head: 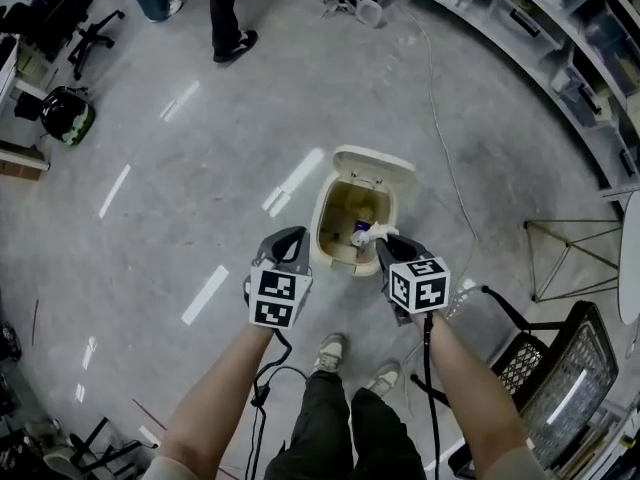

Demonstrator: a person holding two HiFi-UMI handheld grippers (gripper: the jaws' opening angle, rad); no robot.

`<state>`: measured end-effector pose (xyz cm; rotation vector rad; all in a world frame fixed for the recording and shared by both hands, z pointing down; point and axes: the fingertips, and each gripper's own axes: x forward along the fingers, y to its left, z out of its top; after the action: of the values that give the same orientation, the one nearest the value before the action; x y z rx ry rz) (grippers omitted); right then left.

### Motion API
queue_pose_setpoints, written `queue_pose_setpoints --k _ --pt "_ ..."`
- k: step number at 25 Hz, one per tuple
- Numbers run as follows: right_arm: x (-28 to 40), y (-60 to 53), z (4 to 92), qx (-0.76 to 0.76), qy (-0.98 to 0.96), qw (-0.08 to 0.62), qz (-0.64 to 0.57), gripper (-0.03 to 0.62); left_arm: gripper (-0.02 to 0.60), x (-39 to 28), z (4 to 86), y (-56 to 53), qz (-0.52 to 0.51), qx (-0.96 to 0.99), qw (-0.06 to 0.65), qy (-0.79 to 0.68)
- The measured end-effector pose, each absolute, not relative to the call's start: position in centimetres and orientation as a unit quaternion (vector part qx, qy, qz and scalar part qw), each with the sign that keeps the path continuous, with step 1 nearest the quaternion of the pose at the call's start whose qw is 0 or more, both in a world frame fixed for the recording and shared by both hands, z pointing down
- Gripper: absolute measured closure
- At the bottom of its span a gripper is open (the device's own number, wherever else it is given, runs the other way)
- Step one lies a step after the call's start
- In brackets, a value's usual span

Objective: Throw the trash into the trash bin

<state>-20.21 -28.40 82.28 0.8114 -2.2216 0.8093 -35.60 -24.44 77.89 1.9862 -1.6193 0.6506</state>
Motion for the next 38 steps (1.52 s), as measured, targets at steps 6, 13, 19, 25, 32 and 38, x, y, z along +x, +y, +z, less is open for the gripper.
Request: queue_pose_setpoints --k 6,13,19,25,32,38 --pt "-22.1 -27.3 88.8 0.294 -0.841 0.315 0.327 0.543 0.580 -35.4 83.9 -23.4 0.242 0.721 0.282 -0.585" --pt "-21.5 -25.7 92.9 0.281 -0.836 0.349 0.316 0.535 0.580 -35.3 87.7 -22.1 0.242 0.709 0.316 -0.581" --pt "-20.3 -25.3 94.0 0.281 -0.831 0.358 0.319 0.468 0.580 -34.8 87.9 -21.7 0.239 0.709 0.322 -0.580" --pt "-19.4 -24.9 92.7 0.285 -0.828 0.352 0.331 0.468 0.580 -34.1 87.0 -21.6 0.248 0.712 0.317 -0.575" --pt "-18.2 -26.1 88.1 0.296 -0.832 0.336 0.326 0.473 0.580 -33.4 82.5 -22.7 0.247 0.722 0.298 -0.573" --pt "-17.9 -27.2 80.9 0.298 -0.848 0.298 0.322 0.474 0.580 -33.2 76.5 -23.7 0.241 0.732 0.274 -0.576"
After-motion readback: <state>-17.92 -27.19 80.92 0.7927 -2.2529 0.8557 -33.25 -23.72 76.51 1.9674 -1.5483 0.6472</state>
